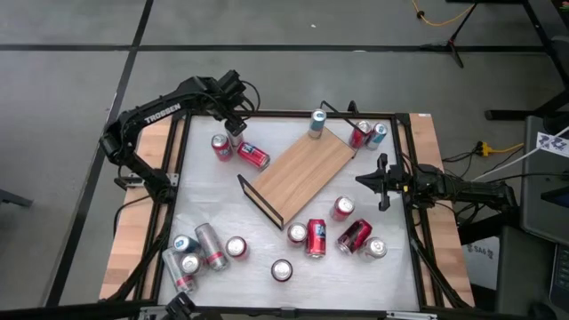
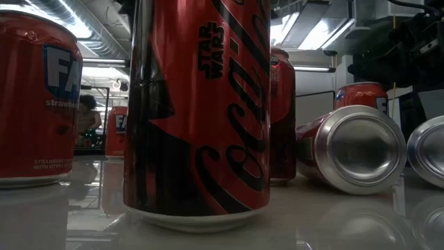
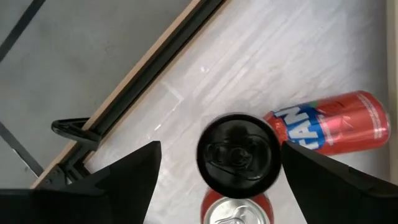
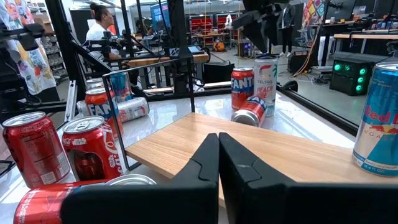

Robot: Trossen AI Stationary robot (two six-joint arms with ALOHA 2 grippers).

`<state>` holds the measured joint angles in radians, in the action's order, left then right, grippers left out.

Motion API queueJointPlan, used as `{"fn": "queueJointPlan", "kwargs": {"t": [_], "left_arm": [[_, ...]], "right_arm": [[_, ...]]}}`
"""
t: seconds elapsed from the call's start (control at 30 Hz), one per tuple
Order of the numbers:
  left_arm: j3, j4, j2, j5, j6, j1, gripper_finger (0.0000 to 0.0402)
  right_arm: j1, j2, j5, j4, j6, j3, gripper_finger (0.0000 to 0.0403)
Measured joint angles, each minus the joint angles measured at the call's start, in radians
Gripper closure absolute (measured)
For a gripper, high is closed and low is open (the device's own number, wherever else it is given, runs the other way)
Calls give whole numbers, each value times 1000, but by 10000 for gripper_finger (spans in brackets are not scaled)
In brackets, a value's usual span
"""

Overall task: Place canned beverage on shelf
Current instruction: Put the white pink soda can on the shelf

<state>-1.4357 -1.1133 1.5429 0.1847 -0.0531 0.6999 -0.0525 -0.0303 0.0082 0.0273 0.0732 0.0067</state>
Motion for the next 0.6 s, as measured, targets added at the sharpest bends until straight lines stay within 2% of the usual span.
{"fn": "queueJointPlan", "kwargs": {"t": [0.6], "left_arm": [[0, 4, 64, -29, -1, 3, 79]], "right_arm": [[0, 0, 0, 0, 0, 0, 403]]}}
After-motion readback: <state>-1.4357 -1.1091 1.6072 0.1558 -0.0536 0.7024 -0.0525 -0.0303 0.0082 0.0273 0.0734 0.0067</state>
